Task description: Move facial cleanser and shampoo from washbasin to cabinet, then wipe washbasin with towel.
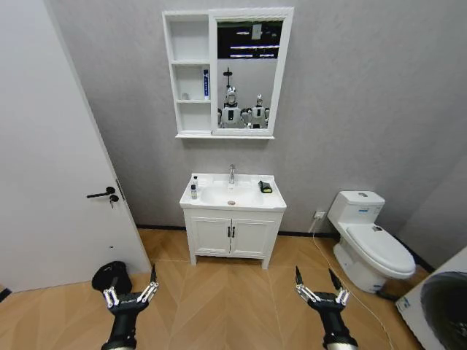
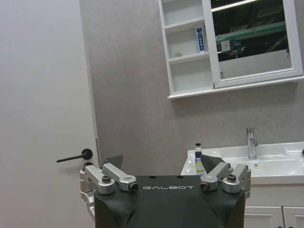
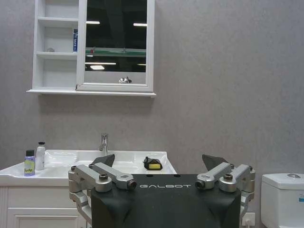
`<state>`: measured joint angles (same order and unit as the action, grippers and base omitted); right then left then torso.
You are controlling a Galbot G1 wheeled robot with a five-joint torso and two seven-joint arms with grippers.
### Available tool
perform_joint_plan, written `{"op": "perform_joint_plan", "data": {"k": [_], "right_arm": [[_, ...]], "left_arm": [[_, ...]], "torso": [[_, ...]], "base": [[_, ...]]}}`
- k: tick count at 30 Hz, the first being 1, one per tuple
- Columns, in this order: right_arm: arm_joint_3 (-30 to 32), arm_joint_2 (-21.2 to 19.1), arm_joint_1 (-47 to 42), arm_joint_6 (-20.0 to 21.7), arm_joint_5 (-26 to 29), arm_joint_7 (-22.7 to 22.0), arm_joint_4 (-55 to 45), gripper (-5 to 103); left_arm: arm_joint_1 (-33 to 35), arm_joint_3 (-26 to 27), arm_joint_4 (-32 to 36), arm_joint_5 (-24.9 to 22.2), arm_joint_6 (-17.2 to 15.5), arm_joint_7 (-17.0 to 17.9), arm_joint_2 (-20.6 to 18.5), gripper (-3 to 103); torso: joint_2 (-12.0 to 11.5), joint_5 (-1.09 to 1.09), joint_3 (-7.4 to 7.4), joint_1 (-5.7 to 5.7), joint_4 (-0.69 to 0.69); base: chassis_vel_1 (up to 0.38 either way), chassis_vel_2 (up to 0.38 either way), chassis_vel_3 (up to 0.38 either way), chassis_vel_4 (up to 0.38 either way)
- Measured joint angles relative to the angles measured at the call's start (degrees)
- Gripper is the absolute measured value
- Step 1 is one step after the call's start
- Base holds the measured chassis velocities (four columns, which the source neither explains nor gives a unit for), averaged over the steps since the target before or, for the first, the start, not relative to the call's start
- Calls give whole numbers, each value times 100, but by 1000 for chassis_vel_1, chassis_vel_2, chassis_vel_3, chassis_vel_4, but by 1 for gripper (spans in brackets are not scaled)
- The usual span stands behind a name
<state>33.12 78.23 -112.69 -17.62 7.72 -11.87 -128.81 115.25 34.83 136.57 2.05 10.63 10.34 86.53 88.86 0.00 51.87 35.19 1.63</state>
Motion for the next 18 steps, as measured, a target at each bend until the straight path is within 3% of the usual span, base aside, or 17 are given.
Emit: {"op": "perform_joint_plan", "data": {"k": [4,9,18], "right_arm": [[9,-22,8,-3,1,0,2,100],[15,-67,6,-4,3,0,9,100],[10,-312,-186,81,-2,-17,-68,100]], "left_arm": [[1,2,14,-4,-3,-3,12,92],[-13,-51,-1,17,-4,-13,29,87],[-34,-27,-93,66,-34,-25,-126,92]], "torso": [[0,0,0,0,0],[0,0,0,0,0],[0,-1,0,0,0]], "base": [[0,0,0,0],[0,0,0,0],[0,0,0,0]]}}
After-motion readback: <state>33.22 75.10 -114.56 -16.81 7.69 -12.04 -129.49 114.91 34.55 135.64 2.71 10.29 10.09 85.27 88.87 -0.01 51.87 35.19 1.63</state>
